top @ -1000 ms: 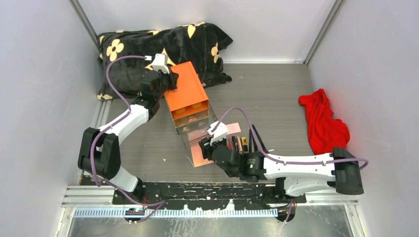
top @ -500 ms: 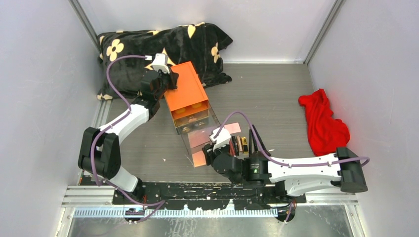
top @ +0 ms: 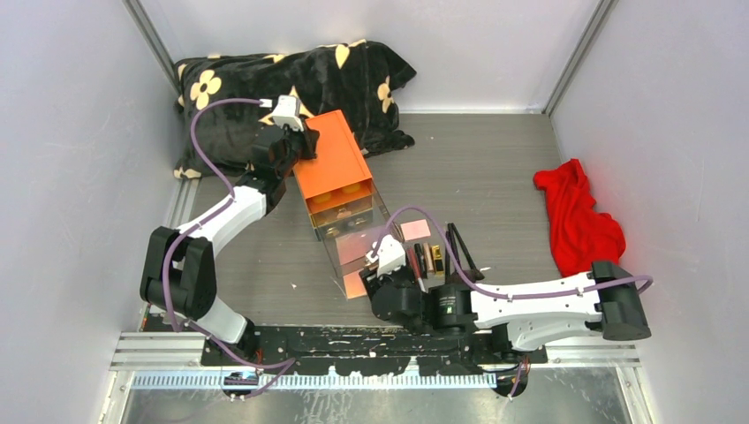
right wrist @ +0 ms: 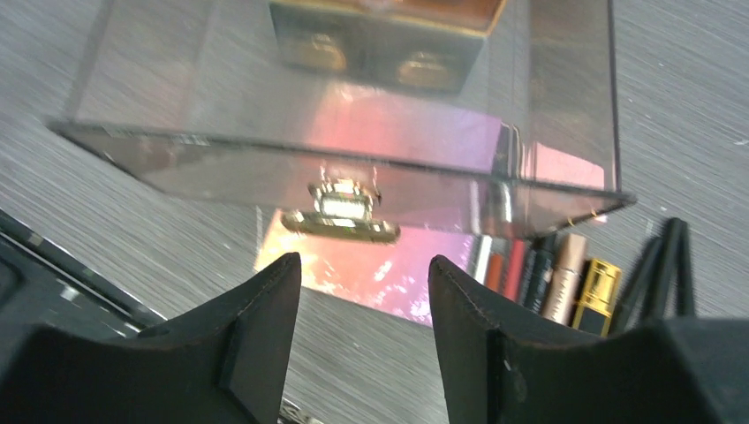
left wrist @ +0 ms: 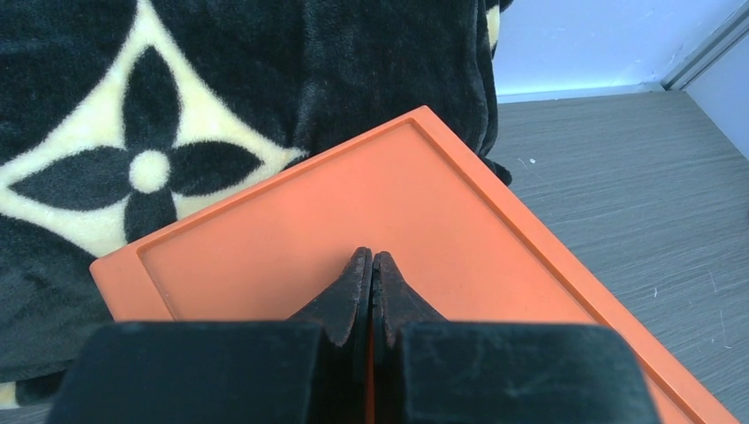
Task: Organize the makeup
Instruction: Open the drawer in the storage box.
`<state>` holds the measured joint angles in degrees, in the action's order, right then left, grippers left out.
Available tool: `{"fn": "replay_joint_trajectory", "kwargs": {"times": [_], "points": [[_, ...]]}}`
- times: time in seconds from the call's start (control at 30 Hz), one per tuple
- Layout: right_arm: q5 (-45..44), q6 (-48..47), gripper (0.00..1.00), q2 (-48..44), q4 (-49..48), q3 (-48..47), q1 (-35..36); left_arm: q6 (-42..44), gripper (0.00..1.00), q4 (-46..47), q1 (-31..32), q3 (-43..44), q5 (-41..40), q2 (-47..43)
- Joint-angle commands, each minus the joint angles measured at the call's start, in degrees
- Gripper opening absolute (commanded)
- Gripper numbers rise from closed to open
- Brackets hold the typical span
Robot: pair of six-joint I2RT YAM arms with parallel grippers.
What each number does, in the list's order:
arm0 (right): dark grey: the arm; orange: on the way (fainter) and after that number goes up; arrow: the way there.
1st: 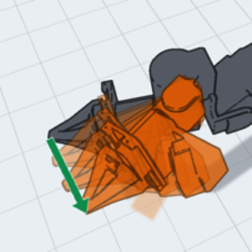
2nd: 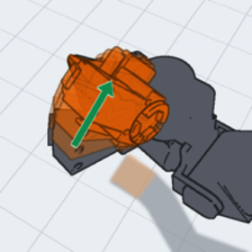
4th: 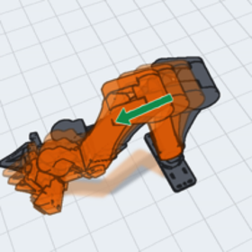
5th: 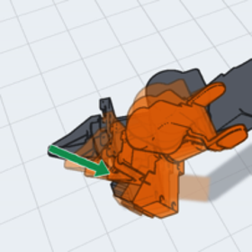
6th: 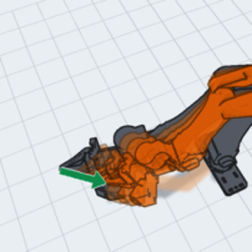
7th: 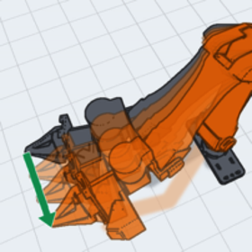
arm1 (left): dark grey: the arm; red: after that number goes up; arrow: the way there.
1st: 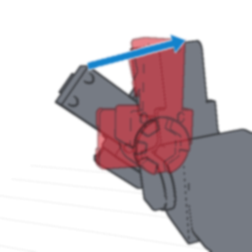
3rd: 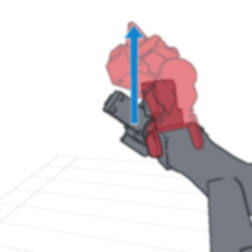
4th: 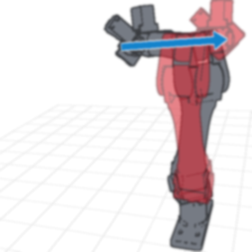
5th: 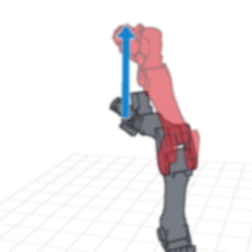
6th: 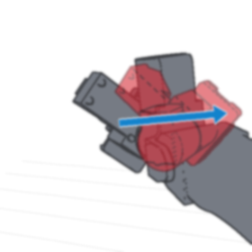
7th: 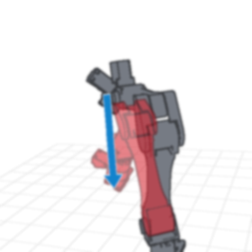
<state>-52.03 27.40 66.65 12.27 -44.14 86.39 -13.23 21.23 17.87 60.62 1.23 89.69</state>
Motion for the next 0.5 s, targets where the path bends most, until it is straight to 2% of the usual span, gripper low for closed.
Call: {"fn": "replay_joint_trajectory", "kwargs": {"times": [0.0, 0.17, 0.3, 0.47], "points": [[-3.33, 1.44, 0.61, -0.06, 8.56, -3.04, 1.60, 1.81, 0.00, -18.51, -0.60, -3.50, -1.16, 5.47], [-4.91, 2.74, 0.62, -3.22, 12.51, -4.61, 2.96, 1.86, 0.00, -18.68, -0.62, -3.56, -1.03, 5.44], [-6.69, 6.96, 0.62, -6.50, 20.78, -5.62, 3.72, 1.94, 0.00, -18.85, -0.60, -3.76, -1.31, 5.00], [-6.69, 13.59, 0.62, -13.42, 30.51, -2.22, 3.71, 1.96, 0.00, -18.95, -0.55, -3.75, -1.38, 4.15]]}}
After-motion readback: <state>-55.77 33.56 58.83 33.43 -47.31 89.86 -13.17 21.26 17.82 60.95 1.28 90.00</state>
